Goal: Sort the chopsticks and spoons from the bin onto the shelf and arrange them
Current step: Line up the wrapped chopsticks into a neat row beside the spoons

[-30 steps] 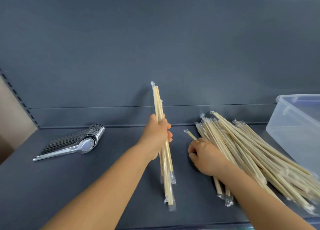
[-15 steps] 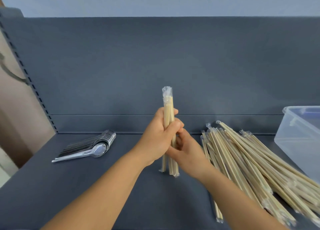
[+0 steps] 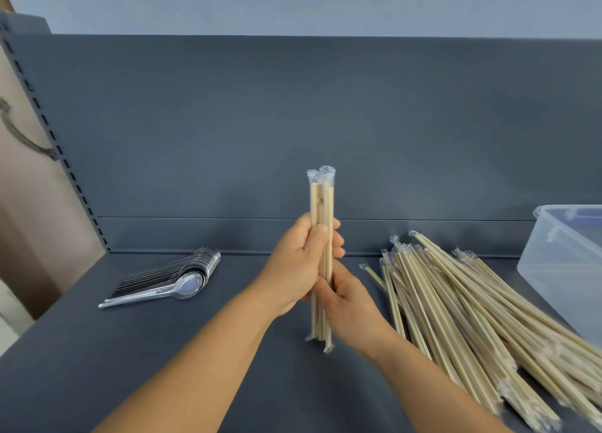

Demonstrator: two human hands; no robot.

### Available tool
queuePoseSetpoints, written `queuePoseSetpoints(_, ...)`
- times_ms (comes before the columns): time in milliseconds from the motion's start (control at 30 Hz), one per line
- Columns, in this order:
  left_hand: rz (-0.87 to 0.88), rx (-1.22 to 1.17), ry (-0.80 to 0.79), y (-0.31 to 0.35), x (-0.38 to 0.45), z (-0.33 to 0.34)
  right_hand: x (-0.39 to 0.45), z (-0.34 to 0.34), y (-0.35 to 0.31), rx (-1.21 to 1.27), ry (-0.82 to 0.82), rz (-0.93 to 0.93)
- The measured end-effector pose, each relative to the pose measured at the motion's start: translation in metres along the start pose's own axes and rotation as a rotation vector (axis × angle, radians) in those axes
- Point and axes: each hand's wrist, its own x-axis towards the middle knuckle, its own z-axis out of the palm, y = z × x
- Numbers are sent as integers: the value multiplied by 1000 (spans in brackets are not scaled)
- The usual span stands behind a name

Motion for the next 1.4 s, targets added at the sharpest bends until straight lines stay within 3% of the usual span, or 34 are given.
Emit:
queuePoseSetpoints(133,-33,95,142,-4,7,-5,6,3,4,-61,40,50)
queuePoseSetpoints(267,22,535,323,-19,3,-22,26,-6,15,-369,26,136)
queuePoseSetpoints(333,200,882,403,-34,0,-32,35,-6,24,-637,-14,149)
queuePoseSetpoints(400,279,1246,270,-47,-1,-40,41,-3,30,-864,-59,116)
queuePoseSetpoints(500,170,1501,-2,-73,5,-48,50,2,38,-1077,-125,26)
queuePoseSetpoints(800,106,1582,-150,-105,30,-58,73,8,61,-1197,-194,-47)
queuePoseSetpoints(1067,114,1613,-186,-107,45,-60,80,4,66,-1017,-241,9)
queuePoseSetpoints(1267,15,1478,-271,-114,45,-65,67,1,68,-1043,-360,144)
queuePoseSetpoints(1400,-168,1380,-402,-117,36,-65,69,3,68,-1019,-404,185)
